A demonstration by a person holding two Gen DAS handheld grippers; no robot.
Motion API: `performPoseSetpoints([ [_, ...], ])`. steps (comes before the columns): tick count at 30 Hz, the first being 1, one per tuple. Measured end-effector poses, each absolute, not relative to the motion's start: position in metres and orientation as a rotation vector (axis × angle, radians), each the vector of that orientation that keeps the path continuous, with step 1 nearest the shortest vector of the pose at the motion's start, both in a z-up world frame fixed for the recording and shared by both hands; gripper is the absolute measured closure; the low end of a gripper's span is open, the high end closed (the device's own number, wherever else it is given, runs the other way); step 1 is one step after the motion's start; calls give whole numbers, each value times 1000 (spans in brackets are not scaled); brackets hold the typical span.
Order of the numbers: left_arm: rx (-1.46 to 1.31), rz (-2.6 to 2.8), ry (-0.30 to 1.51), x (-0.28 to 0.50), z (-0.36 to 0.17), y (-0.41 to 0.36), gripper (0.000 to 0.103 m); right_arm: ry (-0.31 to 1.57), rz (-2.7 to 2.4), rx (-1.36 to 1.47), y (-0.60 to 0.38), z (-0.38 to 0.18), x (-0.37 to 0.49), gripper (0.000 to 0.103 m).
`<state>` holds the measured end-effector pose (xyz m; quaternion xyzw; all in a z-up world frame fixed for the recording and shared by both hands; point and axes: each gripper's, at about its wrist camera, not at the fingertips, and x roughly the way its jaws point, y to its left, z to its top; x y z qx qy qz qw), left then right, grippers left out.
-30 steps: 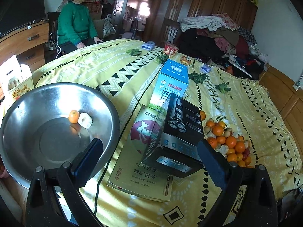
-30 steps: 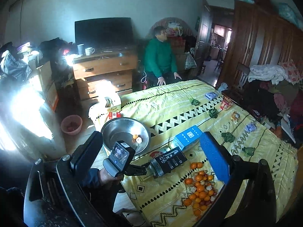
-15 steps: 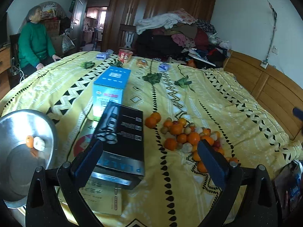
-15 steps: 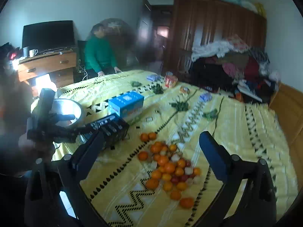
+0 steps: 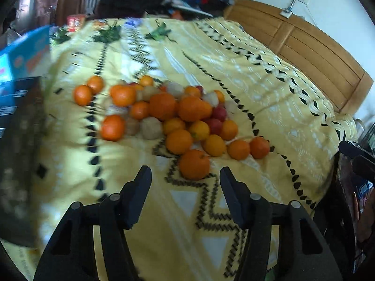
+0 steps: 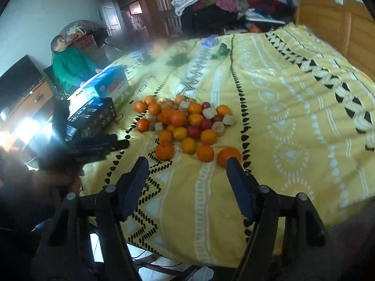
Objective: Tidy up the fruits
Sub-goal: 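Grasp a mandarin orange with the left gripper while the right gripper grasps another orange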
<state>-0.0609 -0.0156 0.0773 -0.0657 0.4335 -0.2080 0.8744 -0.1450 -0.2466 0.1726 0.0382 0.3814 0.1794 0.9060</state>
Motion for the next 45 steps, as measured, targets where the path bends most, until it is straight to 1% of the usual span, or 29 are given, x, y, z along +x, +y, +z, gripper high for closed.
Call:
performPoseSetpoints([
  [10, -104, -419, 960, -28, 36, -54, 41, 854, 350, 126, -259, 141, -133, 33],
  [11, -98, -416, 965, -27, 33, -57, 46, 861, 350, 124, -260, 139, -131, 33],
  [12, -93, -422, 976, -25, 29, -59, 59, 867, 352, 123, -260, 137, -129, 34],
  [13, -85, -417, 983, -25, 27, -60, 60, 871, 354, 121, -260, 136, -128, 34],
  [14, -81, -416, 977, -27, 26, -60, 60, 873, 360, 120, -258, 134, -126, 34],
  [15, -81, -419, 967, -30, 27, -60, 60, 873, 369, 118, -257, 133, -123, 37],
  [16, -85, -422, 961, -33, 29, -58, 60, 873, 382, 113, -255, 132, -121, 42],
  [17, -92, -422, 954, -37, 31, -55, 60, 873, 397, 110, -252, 132, -119, 44],
  [19, -108, -417, 938, -44, 36, -48, 60, 877, 441, 82, -243, 128, -110, 51],
  [22, -138, -401, 933, -52, 43, -33, 60, 913, 491, -17, -225, 112, -85, 54],
  [27, -189, -388, 917, -61, 56, -8, 60, 969, 522, -253, -199, 94, -43, 54],
  [31, -216, -394, 911, -60, 61, 2, 60, 1050, 543, -385, -190, 74, -20, 54],
  [38, -228, -389, 913, -60, 64, 10, 60, 1129, 571, -497, -180, 43, -7, 56],
  [39, -227, -387, 911, -61, 65, 10, 60, 1131, 575, -501, -180, 40, -7, 58],
  [40, -226, -385, 908, -62, 67, 10, 60, 1128, 566, -510, -180, 38, -7, 67],
  [45, -205, -359, 859, -66, 87, 14, 60, 1072, 528, -445, -181, 57, -20, 67],
])
